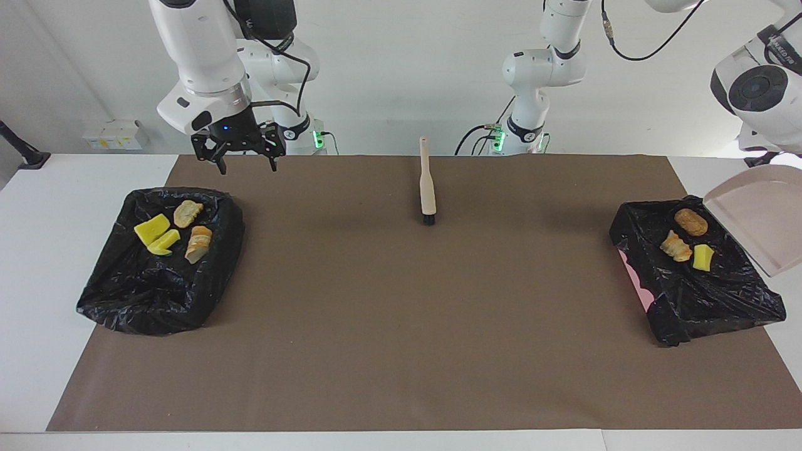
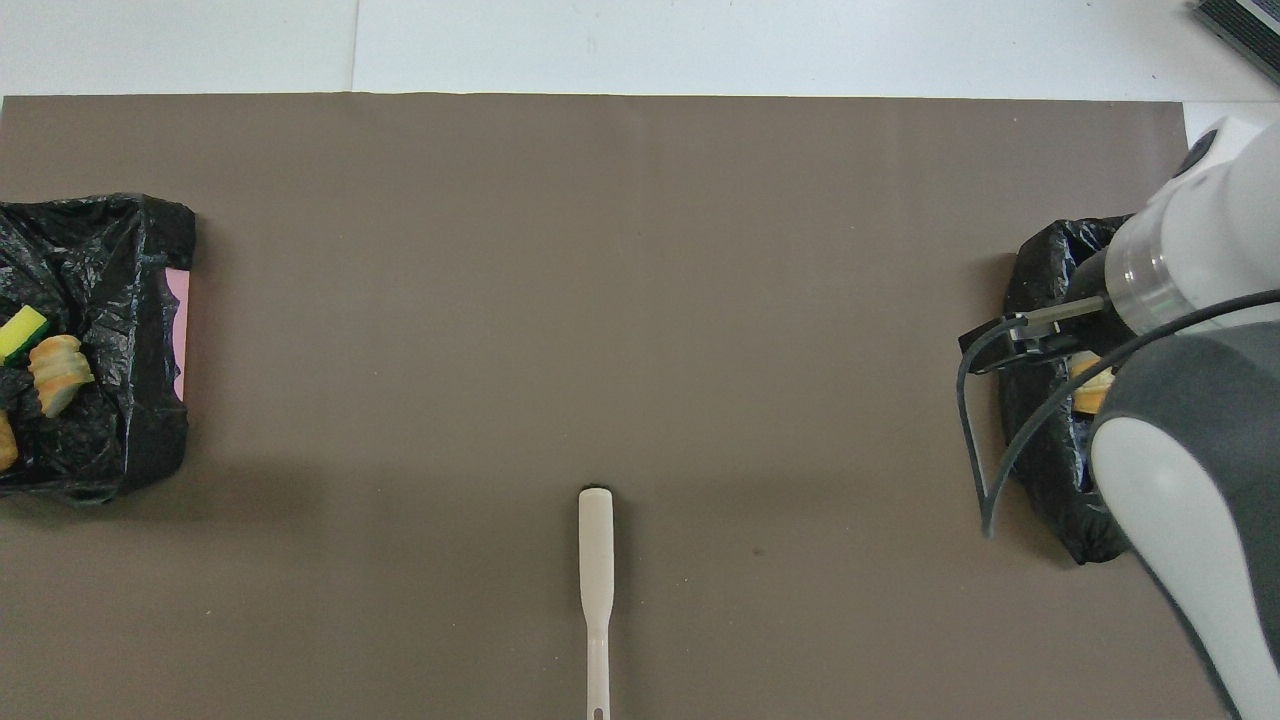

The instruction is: Sweep and dump trash in bin

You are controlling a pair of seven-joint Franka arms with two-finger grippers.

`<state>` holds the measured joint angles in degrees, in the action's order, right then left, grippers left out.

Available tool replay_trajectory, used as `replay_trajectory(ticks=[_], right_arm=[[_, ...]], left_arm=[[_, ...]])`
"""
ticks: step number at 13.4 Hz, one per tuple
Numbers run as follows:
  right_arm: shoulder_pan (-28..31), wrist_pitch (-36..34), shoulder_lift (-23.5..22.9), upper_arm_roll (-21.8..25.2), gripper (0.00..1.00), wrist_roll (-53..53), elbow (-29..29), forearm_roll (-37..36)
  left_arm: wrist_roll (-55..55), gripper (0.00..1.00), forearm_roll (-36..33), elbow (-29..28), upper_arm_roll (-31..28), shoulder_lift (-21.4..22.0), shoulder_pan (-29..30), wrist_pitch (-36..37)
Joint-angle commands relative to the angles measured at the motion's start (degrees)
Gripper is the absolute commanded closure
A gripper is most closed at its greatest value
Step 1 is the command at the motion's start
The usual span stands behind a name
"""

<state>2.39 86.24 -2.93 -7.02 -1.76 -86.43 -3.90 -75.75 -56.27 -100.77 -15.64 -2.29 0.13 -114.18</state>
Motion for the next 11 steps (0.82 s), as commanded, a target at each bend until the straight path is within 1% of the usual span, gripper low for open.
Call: replay_trajectory(ticks=[1,3,5,7,9,10,11], right_arm=[[2.79,1.9,-0.67,-0.89,0.0,0.62,0.91,-0.06],[4.98,2.44,-0.58,-0.89,0.0,0.71,0.74,0.29],[6.31,2.44,-0.58,-0.98,0.0,0.62,0.56,0.38],[6.75,2.44,-0.49,-0.89,0.0,0.53,0.47,0.47],[8.67,2.62,-0.58,-0.98,0.0,1.05,0.47,0.56],[9.38,3.49,-0.41,-1.07,0.0,1.06,0.3,0.65],[9.56,3.76,-0.49,-1.15,0.0,1.06,0.3,0.65]], left_arm=[[0.34,1.0,6.41,0.31,-0.27,1.06,-1.01,1.06],[0.69,1.0,13.96,0.13,-0.18,1.06,-1.1,1.67],[2.35,1.0,18.72,0.13,0.69,1.15,-2.5,3.95],[8.13,1.0,22.76,0.04,0.87,1.24,-5.21,7.81],[15.16,1.0,28.82,-0.04,0.78,1.59,-8.02,11.33],[18.94,1.0,30.5,-0.04,0.87,1.59,-8.82,13.26],[23.24,1.0,31.99,-0.04,2.61,1.5,-9.35,14.93]])
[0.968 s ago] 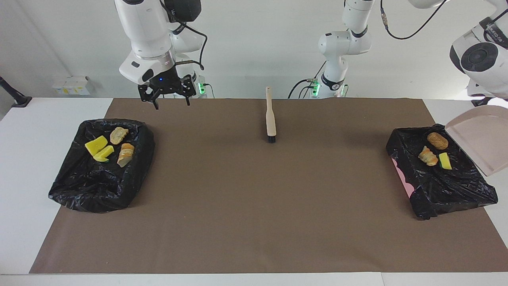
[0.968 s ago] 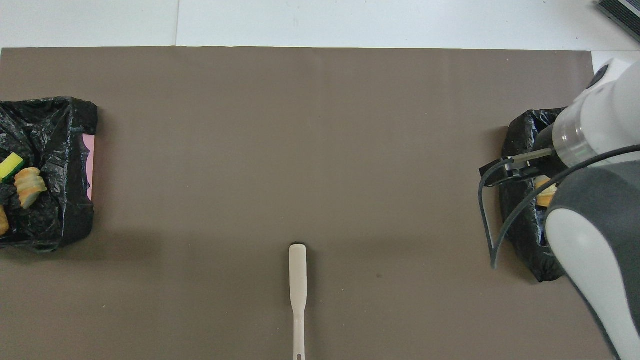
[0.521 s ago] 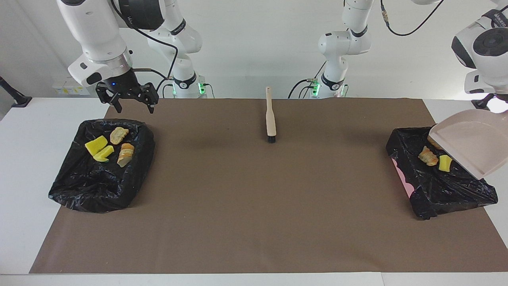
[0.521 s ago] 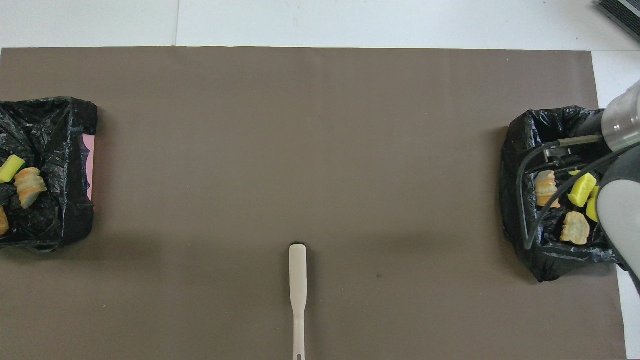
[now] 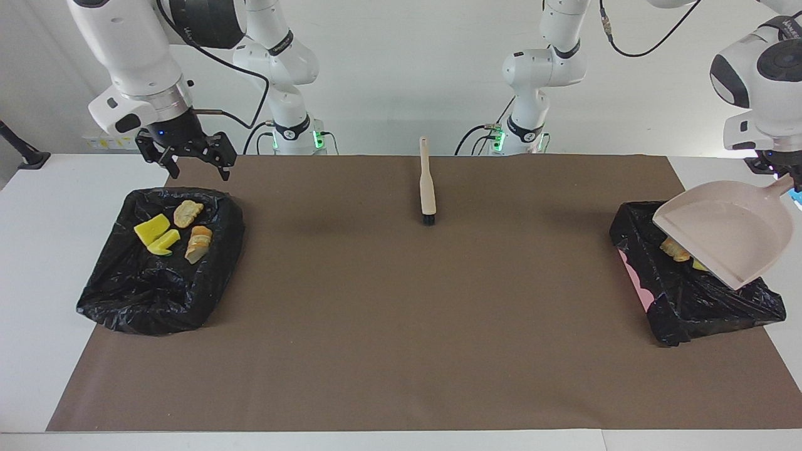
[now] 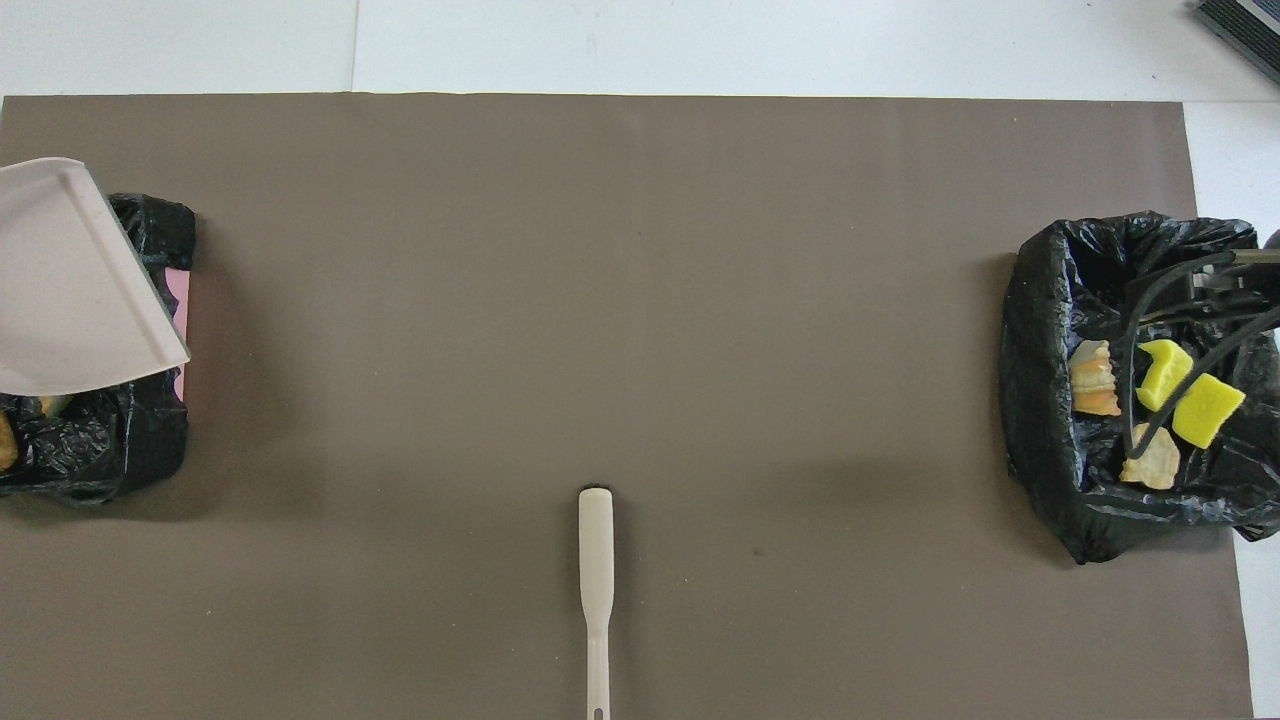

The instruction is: Sweep and dump trash in bin

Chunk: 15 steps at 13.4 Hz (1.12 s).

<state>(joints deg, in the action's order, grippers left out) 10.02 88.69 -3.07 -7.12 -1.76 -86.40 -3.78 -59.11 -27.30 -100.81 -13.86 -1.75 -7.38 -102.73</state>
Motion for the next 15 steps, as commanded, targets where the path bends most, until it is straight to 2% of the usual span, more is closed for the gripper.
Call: replay_trajectory(ticks=[1,7,9,13,15], right_arm=[[2.02,1.4,-0.36,-1.05,0.0,0.88,0.27,0.53],[1.23,1.06,-0.36,-0.88,0.0,0.79,0.88,0.53],[-0.43,0.61,0.25,0.17,0.0,0.88,0.88,0.53],[-5.44,-1.05,0.61,8.34,0.0,1.15,0.97,4.31],[-5.54,-0.27,2.01,8.18,0.0,0.71,0.62,4.31]], left_arm=[[11.51,1.0,4.61,-0.08,4.16,0.87,-1.06,4.63],[39.2,1.0,20.59,-0.7,16.65,-1.32,-0.18,5.44],[50.95,1.0,22.55,-0.26,21.66,-2.99,-0.09,4.65],[72.77,1.0,23.87,3.42,34.06,-11.85,0.79,1.67],[81.65,1.0,23.35,7.01,37.75,-16.68,0.7,0.52]])
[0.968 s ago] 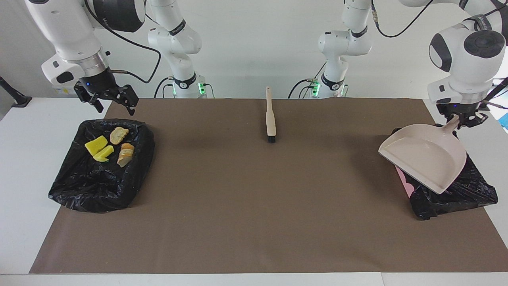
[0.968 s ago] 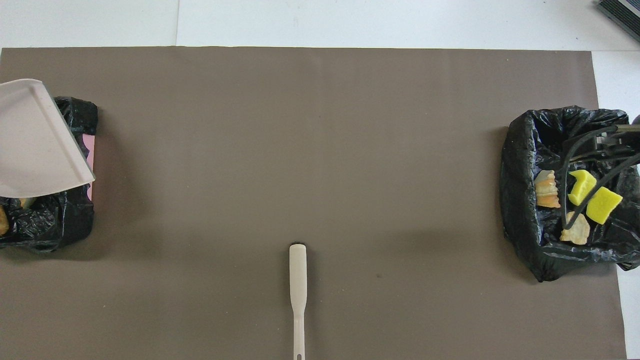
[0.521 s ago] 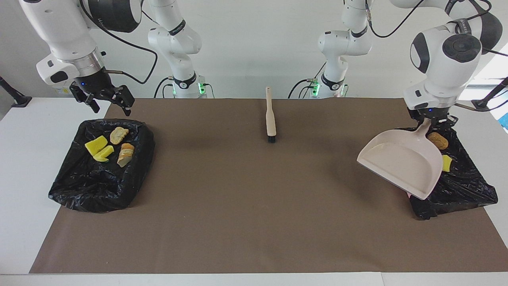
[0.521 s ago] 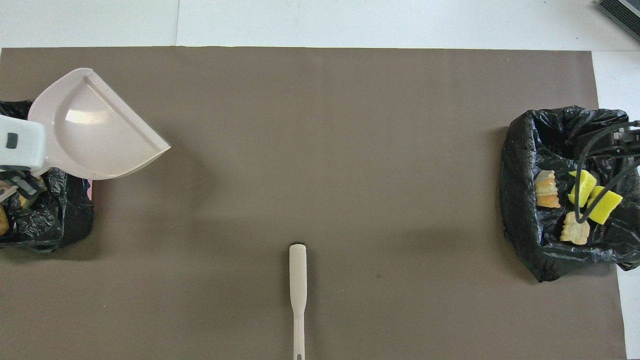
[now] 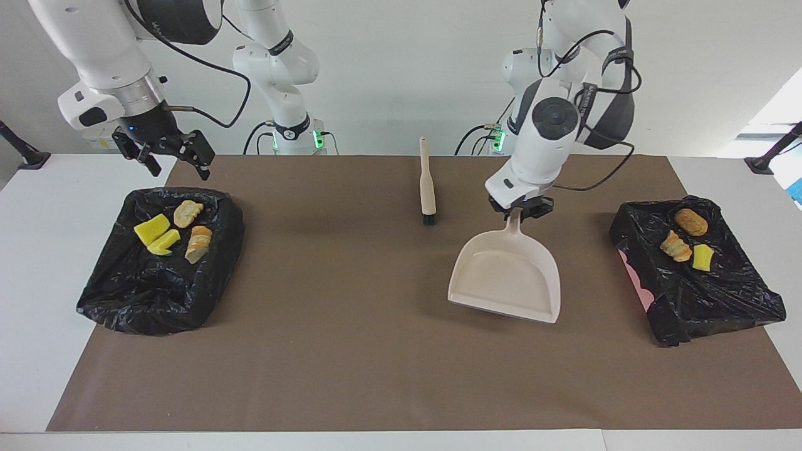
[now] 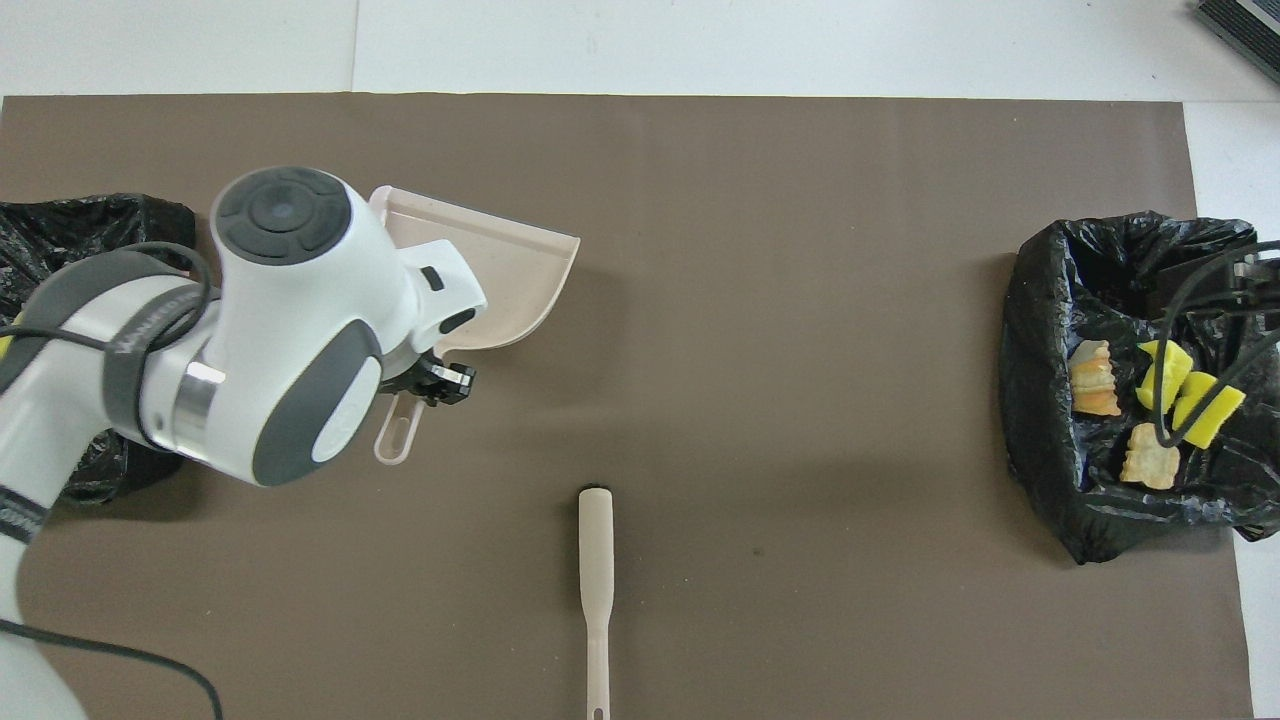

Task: Sweep and dump trash in bin
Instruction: 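Bring the empty dustpan back from the bin with the left gripper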

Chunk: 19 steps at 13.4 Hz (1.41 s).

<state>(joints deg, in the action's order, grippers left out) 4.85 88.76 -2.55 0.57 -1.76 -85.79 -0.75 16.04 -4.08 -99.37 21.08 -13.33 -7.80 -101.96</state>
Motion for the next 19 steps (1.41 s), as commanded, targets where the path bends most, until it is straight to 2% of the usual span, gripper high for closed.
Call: replay_trajectory(ticks=[1,3,5,8,10,13,17,19], right_arm=[[-0.37,-0.52,1.67,0.31,0.0,0.62,-0.16,1.19],[-0.37,-0.96,1.85,0.22,0.0,0.71,-0.34,1.19],[-0.37,-0.96,1.85,0.22,0.0,0.71,-0.34,1.19],[-0.37,-0.96,1.85,0.22,0.0,0.71,-0.34,1.19],[-0.37,-0.96,1.85,0.22,0.0,0.71,-0.34,1.19],[-0.37,-0.96,1.85,0.22,0.0,0.71,-0.34,1.19],[-0.28,-0.96,1.85,0.22,0.0,0.71,-0.34,1.19],[-0.37,-0.96,1.85,0.22,0.0,0.71,-0.34,1.19]], left_arm=[[11.07,1.0,-1.45,8.11,4.74,-8.18,1.03,-0.87],[17.34,1.0,-3.48,10.07,8.0,-11.36,0.94,-3.24],[18.67,1.0,-3.48,11.2,8.36,-13.21,0.42,-5.09],[24.37,1.0,-7.76,18.92,10.03,-21.01,-1.25,-5.27],[24.65,1.0,-9.63,21.23,11.53,-24.11,-1.34,-5.36],[24.57,1.0,-9.9,20.18,11.7,-23.85,-1.34,-5.36],[23.95,1.0,-9.72,14.92,11.97,-21.66,-1.61,-5.8],[23.95,0.94,-9.64,11.32,12.06,-19.73,-1.69,-6.58]])
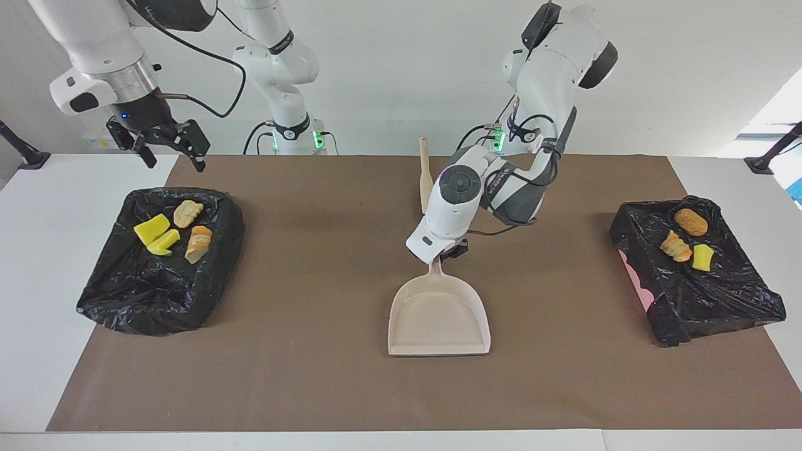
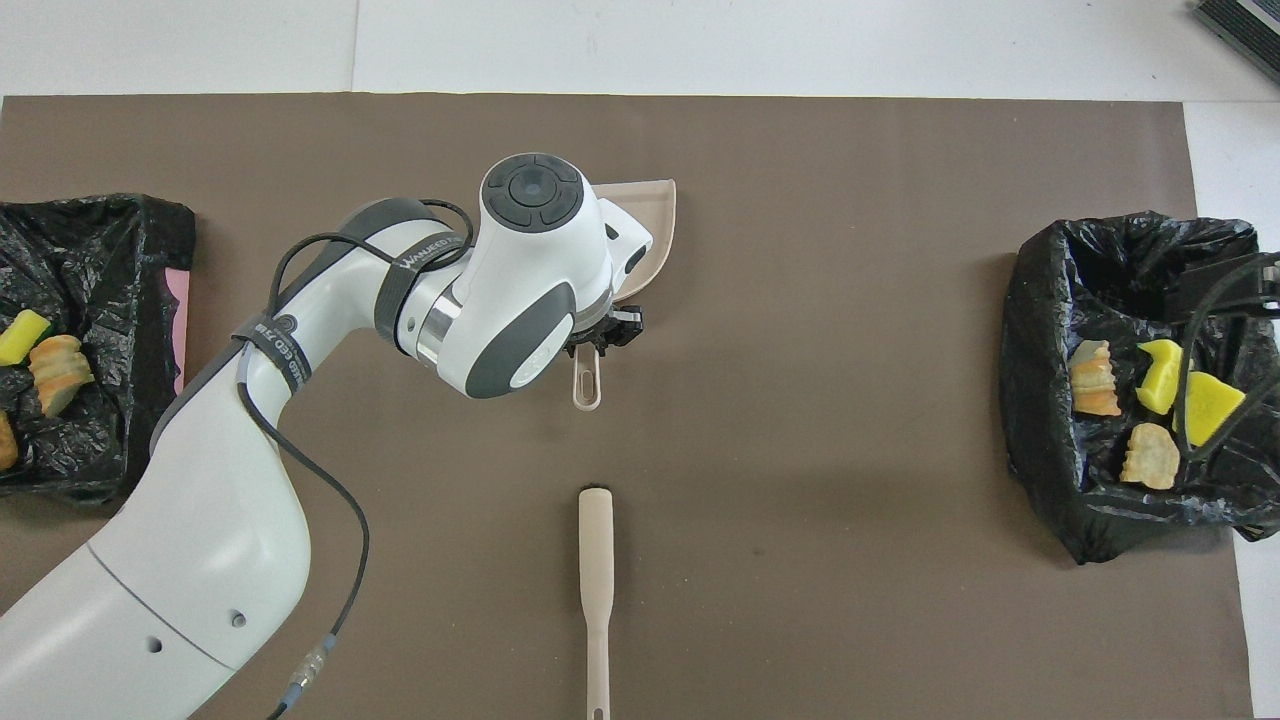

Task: Sweep and dump trash in bin
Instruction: 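Lower the dustpan onto the mat and open the left gripper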

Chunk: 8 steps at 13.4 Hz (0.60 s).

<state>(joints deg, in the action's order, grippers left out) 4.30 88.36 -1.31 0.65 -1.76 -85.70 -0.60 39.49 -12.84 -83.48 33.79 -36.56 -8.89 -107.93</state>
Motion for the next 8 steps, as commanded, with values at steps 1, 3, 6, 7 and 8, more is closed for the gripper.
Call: replay_trajectory(ticks=[1,3,6,7,8], right_arm=[[0.18,-0.56,0.6,0.14,0.0,0.71,-0.43,1.04],[0.18,-0.56,0.6,0.14,0.0,0.71,-0.43,1.04],[0.27,-0.56,0.6,0.14,0.0,0.71,-0.43,1.04],[0.18,-0.56,0.6,0.14,0.0,0.71,-0.43,1.04],[0.18,-0.56,0.6,0.14,0.0,0.71,-0.43,1.04]], left_arm=[[0.59,0.83,-0.87,-4.76,-0.65,3.87,-0.69,-0.62],[0.77,0.45,-1.13,-4.5,-0.74,3.87,-0.78,-0.35],[0.33,0.0,-1.13,-4.5,-0.83,6.58,-0.6,-0.44],[0.24,0.0,-1.04,-4.68,-1.09,8.16,-0.43,-0.18],[-0.2,0.0,-0.96,-4.94,-1.62,9.74,0.01,-0.09]])
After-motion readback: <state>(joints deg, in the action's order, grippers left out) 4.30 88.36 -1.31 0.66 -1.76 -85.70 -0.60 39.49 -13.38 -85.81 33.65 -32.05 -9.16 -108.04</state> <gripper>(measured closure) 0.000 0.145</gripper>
